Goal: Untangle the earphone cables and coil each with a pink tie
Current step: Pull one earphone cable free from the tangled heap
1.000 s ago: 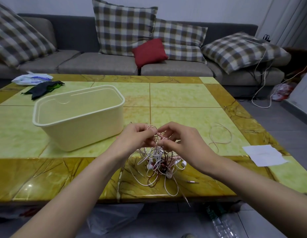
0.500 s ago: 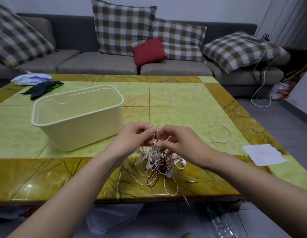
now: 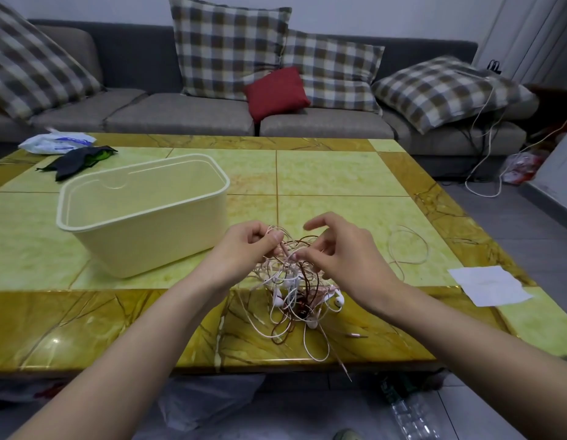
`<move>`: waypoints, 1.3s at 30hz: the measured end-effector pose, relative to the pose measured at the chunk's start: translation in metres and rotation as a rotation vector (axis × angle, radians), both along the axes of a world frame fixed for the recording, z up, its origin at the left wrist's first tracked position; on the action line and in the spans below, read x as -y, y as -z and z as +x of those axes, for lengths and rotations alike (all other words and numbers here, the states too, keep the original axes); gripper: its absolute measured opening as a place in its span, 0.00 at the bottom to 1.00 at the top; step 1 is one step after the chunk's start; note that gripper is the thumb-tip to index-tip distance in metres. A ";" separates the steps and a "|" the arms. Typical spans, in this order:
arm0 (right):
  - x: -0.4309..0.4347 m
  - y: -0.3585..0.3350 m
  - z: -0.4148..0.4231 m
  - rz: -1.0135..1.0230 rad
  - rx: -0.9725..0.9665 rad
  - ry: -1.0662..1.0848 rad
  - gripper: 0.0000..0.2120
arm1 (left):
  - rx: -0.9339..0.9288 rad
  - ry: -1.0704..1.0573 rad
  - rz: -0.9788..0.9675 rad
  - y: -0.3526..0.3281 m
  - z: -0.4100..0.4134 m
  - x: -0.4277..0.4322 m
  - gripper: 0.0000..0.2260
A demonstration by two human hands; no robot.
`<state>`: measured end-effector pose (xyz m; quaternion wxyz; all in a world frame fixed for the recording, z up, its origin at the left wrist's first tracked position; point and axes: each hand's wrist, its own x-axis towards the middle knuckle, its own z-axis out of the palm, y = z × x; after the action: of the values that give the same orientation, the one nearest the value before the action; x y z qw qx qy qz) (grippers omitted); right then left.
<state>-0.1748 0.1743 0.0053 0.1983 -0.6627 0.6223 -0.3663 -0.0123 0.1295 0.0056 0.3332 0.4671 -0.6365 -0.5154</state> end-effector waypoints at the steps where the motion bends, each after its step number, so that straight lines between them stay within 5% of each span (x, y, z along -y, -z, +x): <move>1: 0.000 0.000 -0.001 -0.025 -0.001 0.026 0.13 | 0.002 -0.006 -0.001 0.000 -0.001 0.000 0.07; 5: -0.007 -0.005 0.002 -0.020 -0.200 -0.111 0.05 | -0.069 -0.055 0.000 0.000 -0.003 0.000 0.07; 8: -0.010 -0.003 0.005 -0.012 -0.360 -0.167 0.12 | -0.091 -0.059 -0.002 -0.001 -0.004 0.000 0.08; 12: -0.006 -0.002 0.005 -0.122 -0.165 -0.064 0.06 | -0.099 -0.009 0.000 -0.001 -0.005 -0.002 0.07; 16: -0.002 -0.003 0.006 -0.006 -0.132 -0.139 0.13 | -0.107 0.026 0.007 -0.003 -0.005 -0.001 0.07; 23: -0.003 -0.004 0.000 0.093 0.122 -0.157 0.03 | -0.108 0.123 0.053 -0.004 0.000 -0.003 0.10; 39: -0.003 -0.005 -0.001 0.080 -0.075 -0.134 0.07 | -0.187 -0.093 0.075 -0.008 -0.010 -0.003 0.08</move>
<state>-0.1761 0.1772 0.0107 0.2250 -0.7077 0.5978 -0.3020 -0.0222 0.1323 0.0133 0.3971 0.4582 -0.5604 -0.5642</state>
